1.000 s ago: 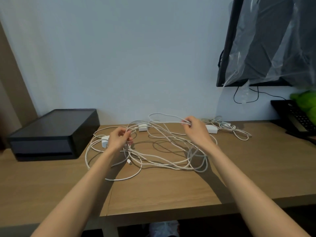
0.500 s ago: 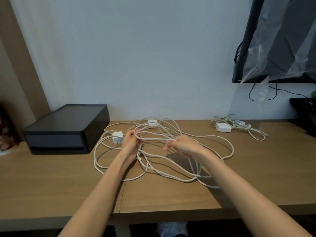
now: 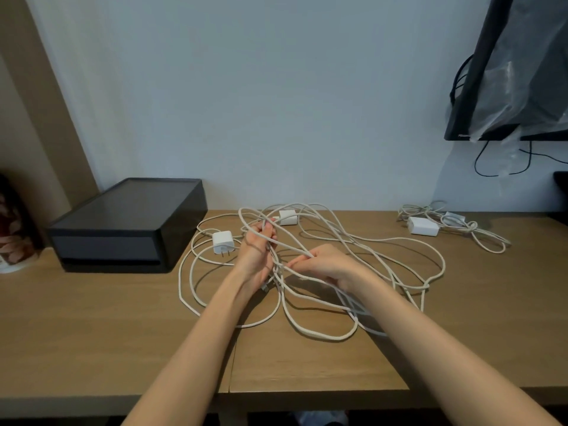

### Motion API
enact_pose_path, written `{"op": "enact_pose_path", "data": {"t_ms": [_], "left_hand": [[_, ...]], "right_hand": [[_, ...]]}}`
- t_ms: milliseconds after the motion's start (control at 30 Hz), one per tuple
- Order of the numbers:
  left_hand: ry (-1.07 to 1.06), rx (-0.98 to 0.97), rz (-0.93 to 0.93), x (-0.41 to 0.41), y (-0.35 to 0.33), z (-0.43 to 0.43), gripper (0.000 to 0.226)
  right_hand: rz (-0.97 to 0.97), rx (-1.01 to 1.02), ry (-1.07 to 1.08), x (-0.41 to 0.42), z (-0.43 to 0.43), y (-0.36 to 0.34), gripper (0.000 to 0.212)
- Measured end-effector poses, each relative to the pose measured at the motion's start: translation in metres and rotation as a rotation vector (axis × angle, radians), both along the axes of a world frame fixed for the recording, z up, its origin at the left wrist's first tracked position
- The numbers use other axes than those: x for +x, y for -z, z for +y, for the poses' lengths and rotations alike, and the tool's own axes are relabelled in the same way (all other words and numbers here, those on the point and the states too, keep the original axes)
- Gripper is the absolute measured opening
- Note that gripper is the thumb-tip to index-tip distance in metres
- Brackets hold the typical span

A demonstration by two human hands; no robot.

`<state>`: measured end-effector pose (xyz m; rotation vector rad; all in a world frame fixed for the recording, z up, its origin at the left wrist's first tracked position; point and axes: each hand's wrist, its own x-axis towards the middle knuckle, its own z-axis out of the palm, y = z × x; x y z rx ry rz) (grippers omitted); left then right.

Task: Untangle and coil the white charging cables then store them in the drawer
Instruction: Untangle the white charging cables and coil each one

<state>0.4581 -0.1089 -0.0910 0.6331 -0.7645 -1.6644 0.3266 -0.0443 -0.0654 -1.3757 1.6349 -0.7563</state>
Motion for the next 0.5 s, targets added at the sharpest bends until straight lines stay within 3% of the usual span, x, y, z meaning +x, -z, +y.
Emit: {"op": "enact_pose_path", "data": {"t_ms": [167, 300, 500], "left_hand": [[-0.011, -0.018, -0.047, -0.002, 0.001, 0.002, 0.01], [-0.019, -0.047, -0.092, -0.002, 0.0, 0.0, 0.012], [-0.158, -0.25, -0.494, -0.005, 0.001, 0.005, 0.012]], "right_hand": [[0.031, 0.143, -0.031, 0.004, -0.004, 0.004, 0.029], [0.005, 0.124, -0.02, 0.003, -0.008, 0.006, 0.026], [0.083, -0.017, 0.075, -0.012, -0.004, -0.001, 0.017]]}}
